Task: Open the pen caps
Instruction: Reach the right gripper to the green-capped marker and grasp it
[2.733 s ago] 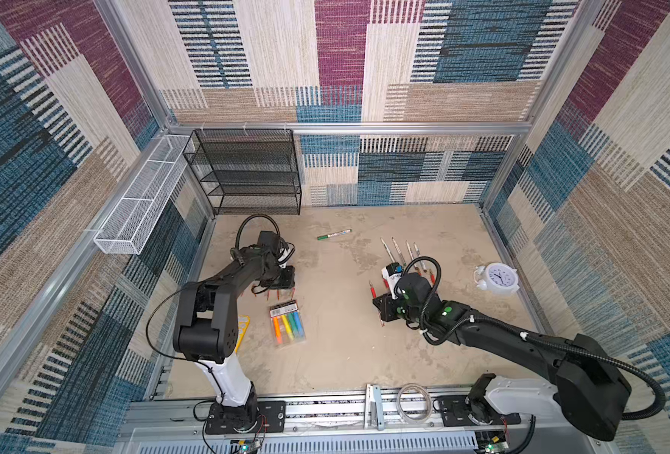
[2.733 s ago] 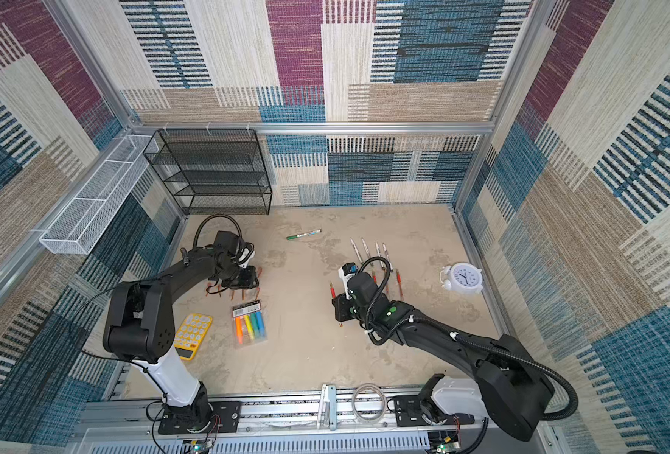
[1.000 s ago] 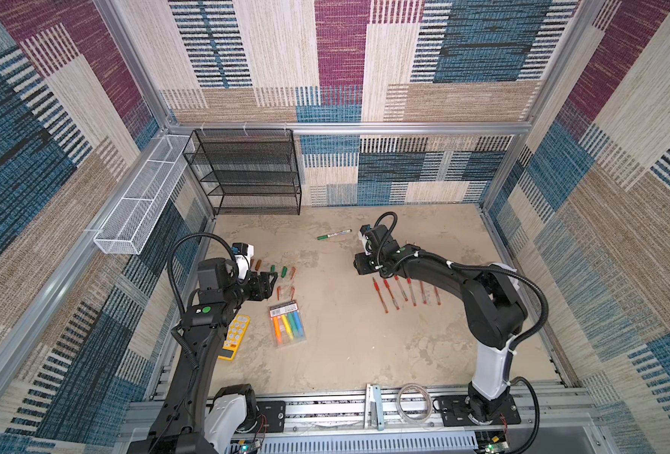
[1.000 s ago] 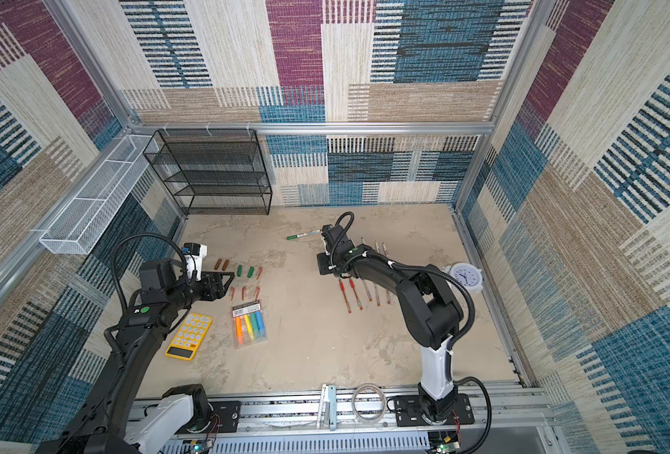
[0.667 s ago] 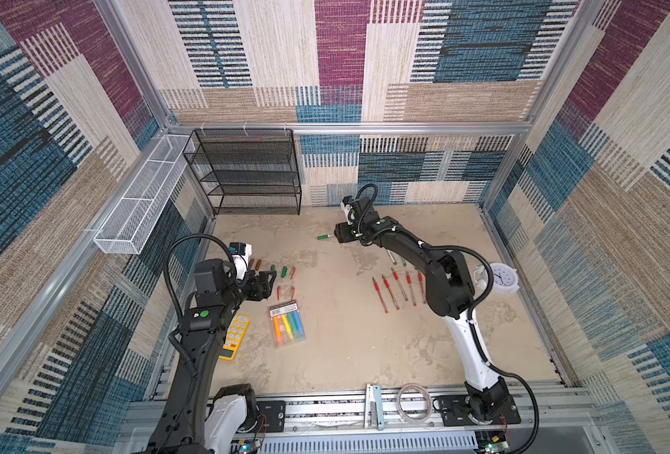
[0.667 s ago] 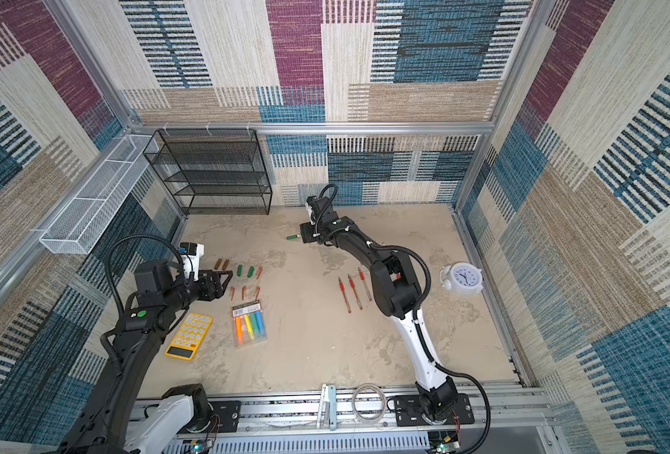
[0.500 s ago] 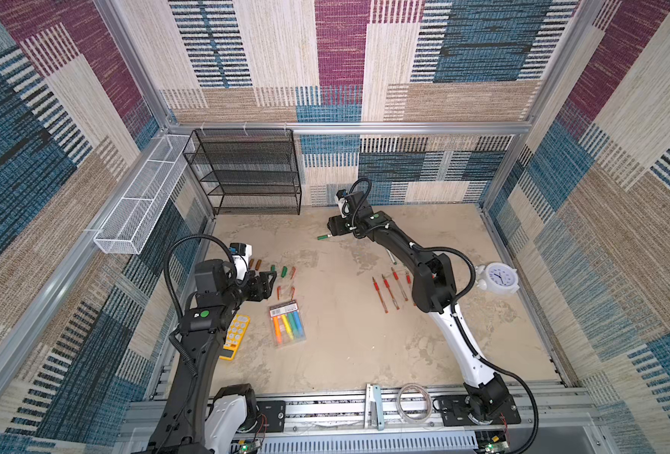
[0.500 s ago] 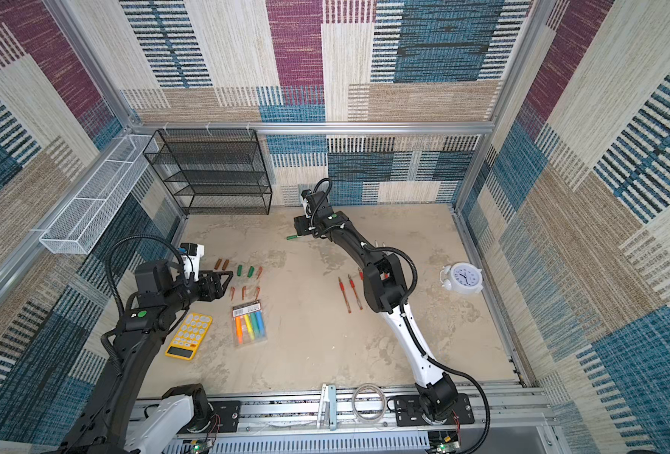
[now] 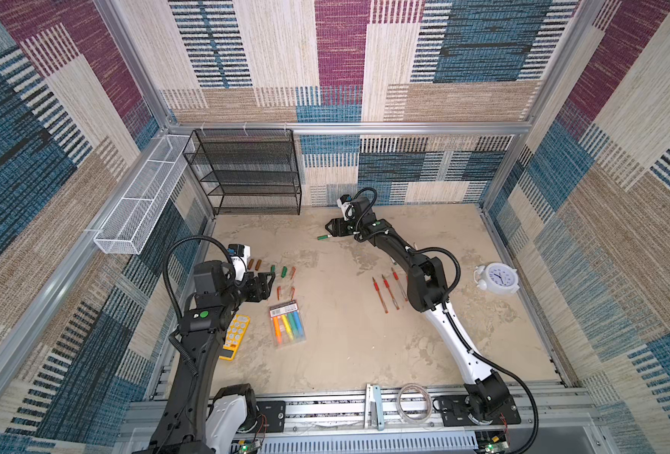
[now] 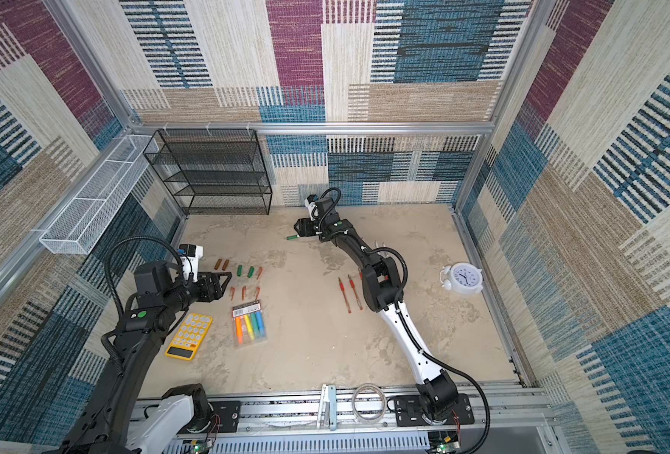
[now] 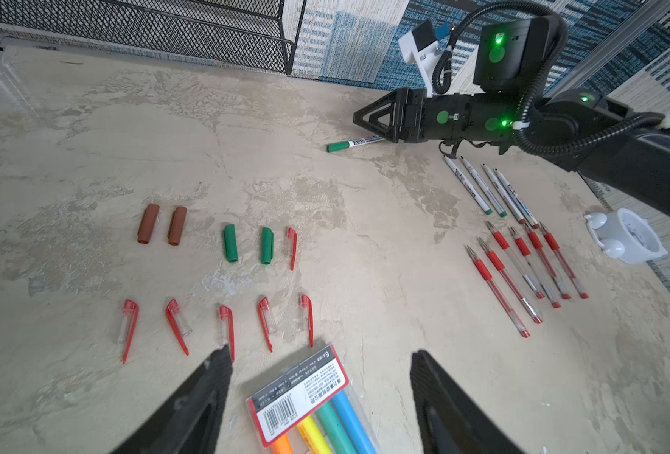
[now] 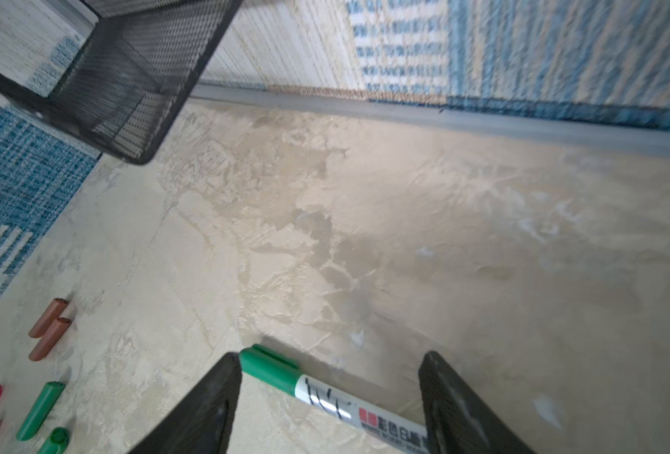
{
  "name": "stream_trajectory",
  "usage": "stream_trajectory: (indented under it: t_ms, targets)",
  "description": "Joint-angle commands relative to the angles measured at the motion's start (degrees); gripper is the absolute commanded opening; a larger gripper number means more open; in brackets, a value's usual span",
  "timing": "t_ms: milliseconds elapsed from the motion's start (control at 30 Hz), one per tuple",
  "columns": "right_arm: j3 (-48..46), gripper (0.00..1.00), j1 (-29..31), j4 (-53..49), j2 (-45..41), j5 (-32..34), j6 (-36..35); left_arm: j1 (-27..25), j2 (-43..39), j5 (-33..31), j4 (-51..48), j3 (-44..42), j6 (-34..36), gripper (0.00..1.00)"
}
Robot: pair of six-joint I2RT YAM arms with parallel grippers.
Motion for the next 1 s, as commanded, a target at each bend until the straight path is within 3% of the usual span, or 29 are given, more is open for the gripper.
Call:
stream_trajectory:
  t_ms: [0, 267, 667, 833, 967]
  targets:
    - [0.33, 0.72, -0.51, 0.0, 0.74, -1.77, 2.0, 0.37, 0.12, 1.31, 1.04, -0.25, 0.8, 0.76]
    - [-5.32, 0.68, -0.3, -10.01, -3.25, -2.57, -2.23, 0.51, 0.19, 1.2, 0.69, 0.22, 0.24, 0.76]
    - [-25.17, 0.6, 4.21, -18.92, -15.79, 3.23, -10.41, 0.51, -0.22, 1.8, 1.36, -0.19, 0.01, 0.76]
    - [-28.96, 0.55, 5.88, -19.81, -19.11, 6.21, -10.81, 0.42, -0.16, 1.39, 1.06, 0.14, -0.09, 0.76]
    - [-26.41, 0.49, 6.48, -22.04, -17.13, 10.81, -10.55, 0.39, 0.05, 1.46, 0.9, 0.09, 0.02, 0.76]
